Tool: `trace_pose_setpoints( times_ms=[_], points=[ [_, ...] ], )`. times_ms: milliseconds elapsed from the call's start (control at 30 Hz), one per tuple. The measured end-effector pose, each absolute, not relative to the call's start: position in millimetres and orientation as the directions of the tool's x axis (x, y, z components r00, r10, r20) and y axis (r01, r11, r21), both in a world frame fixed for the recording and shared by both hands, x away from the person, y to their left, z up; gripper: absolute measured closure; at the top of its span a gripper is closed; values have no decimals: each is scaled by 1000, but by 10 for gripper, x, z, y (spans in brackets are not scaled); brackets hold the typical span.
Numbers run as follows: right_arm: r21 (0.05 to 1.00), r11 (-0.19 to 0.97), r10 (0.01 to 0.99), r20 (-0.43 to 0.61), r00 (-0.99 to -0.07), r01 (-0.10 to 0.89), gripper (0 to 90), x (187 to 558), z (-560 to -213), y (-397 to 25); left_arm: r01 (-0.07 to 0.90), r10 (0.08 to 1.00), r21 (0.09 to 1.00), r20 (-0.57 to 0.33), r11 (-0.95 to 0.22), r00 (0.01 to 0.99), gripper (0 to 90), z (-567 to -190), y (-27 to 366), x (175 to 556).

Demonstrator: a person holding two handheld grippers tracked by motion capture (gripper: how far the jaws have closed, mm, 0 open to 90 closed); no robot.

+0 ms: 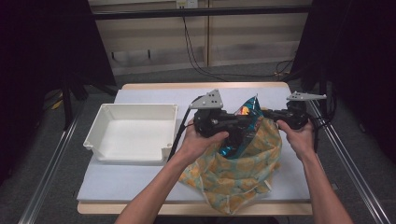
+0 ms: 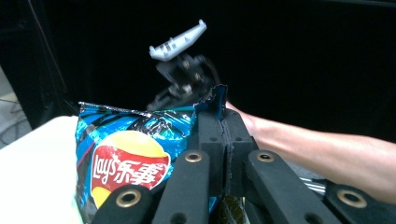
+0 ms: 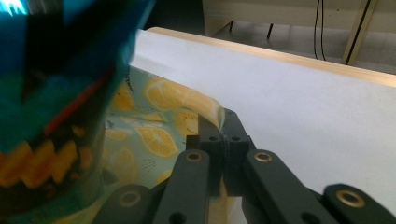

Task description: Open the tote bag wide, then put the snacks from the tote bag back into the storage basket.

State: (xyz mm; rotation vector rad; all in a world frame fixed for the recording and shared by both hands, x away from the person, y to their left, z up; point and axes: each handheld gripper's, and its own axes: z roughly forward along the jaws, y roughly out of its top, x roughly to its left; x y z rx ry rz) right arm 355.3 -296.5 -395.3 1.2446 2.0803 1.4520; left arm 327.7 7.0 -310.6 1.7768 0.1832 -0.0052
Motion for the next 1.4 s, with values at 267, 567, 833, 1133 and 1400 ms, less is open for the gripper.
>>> trace_pose_setpoints(
  times_ms=[267,567,833,1133,1400],
  points=[
    [875,113,784,212,-583,470,883,3576,-3971,-2909,145,128,980,-127,-139,984,890,-2904,162,3396],
    [879,121,776,206,-596,461,883,3585,-4010,-2810,138,161,984,-119,-111,980,890,-2717,232,3490],
    [880,117,779,206,-592,460,886,3559,-4027,-2808,113,165,990,-98,-84,981,890,-2502,225,3521],
    [879,126,780,198,-593,459,845,3567,-4040,-2845,115,178,993,-106,-42,978,890,-2326,382,3486],
    [881,130,774,197,-602,455,772,3546,-4057,-2786,96,233,995,-83,-41,969,890,-2220,663,3506]
  ],
)
